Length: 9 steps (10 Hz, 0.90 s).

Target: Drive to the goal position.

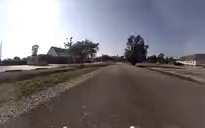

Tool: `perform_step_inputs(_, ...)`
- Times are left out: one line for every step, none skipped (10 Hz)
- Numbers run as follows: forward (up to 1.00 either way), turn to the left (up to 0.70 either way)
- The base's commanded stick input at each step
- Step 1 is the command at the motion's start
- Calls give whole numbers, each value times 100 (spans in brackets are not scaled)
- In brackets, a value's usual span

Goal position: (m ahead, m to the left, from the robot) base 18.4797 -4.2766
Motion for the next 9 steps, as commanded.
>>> perform_step_inputs(70,-35)
perform_step_inputs(70,-35)
perform_step_inputs(70,-35)
perform_step_inputs(70,-35)
perform_step_inputs(70,-35)
perform_step_inputs(70,-26)
perform_step_inputs(70,-6)
perform_step_inputs(70,0)
perform_step_inputs(70,0)
